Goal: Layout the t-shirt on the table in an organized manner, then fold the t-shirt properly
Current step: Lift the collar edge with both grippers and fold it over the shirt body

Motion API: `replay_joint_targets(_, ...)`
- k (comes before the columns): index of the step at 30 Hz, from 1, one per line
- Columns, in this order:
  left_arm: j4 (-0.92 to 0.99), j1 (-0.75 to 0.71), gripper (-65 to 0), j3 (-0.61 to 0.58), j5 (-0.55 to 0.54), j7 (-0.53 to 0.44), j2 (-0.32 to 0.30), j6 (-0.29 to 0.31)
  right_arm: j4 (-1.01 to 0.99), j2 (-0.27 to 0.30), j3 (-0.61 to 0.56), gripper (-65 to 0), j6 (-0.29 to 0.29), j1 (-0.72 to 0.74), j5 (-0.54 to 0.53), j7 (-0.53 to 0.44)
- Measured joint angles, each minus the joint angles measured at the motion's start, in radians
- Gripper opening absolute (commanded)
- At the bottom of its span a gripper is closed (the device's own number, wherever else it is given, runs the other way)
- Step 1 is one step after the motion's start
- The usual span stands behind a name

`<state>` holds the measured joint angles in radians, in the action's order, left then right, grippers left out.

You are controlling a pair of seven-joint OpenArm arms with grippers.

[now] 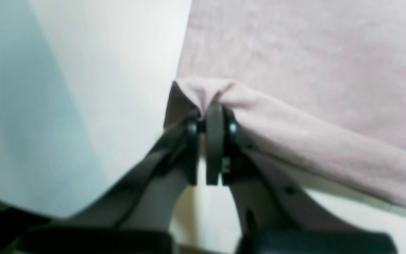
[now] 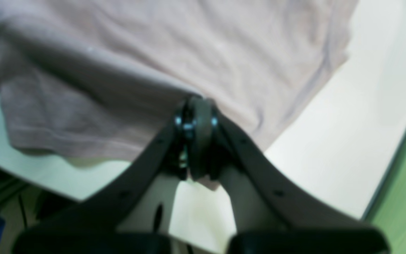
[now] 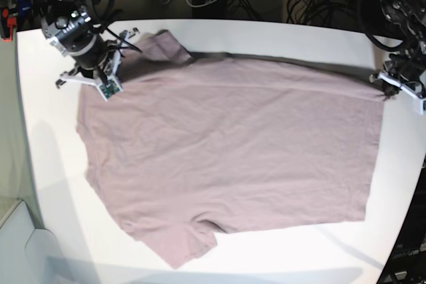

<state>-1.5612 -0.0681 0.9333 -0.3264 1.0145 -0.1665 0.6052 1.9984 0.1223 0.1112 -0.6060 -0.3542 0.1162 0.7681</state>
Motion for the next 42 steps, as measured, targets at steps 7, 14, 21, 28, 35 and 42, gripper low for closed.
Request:
replay_joint_targets(7, 0.027, -0.021, -64.6, 0.000, 0.003, 0.006, 0.000, 0.001, 0.000, 0.002, 0.064, -65.0, -0.005, 0.050, -0.007, 0.006)
replay_joint_targets(14, 0.020, -0.036, -64.6, -0.001, 0.001, 0.006, 0.001, 0.001, 0.000, 0.036, 0.064, -65.0, -0.008, 0.091, -0.012, 0.002)
replay_joint_targets(21, 0.021, 0.002, -64.6, -0.039, 0.002, 0.005, -0.003, 0.000, -0.007, 0.038, 0.062, -65.0, -0.008, 0.138, -0.012, 0.000)
replay_joint_targets(28, 0.020, 0.005, -64.6, -0.115, 0.000, 0.006, -0.036, 0.000, -0.021, 0.042, 0.026, -65.0, -0.008, 0.174, -0.005, -0.002)
replay_joint_targets(35, 0.021, 0.048, -64.6, -0.126, 0.000, 0.007, -0.089, 0.001, -0.055, 0.058, -0.003, -65.0, -0.008, 0.185, -0.011, 0.005)
replay_joint_targets(42, 0.030, 0.081, -64.5, -0.130, 0.005, 0.015, -0.114, 0.001, -0.063, 0.060, -0.003, -65.0, -0.008, 0.203, -0.008, 0.000)
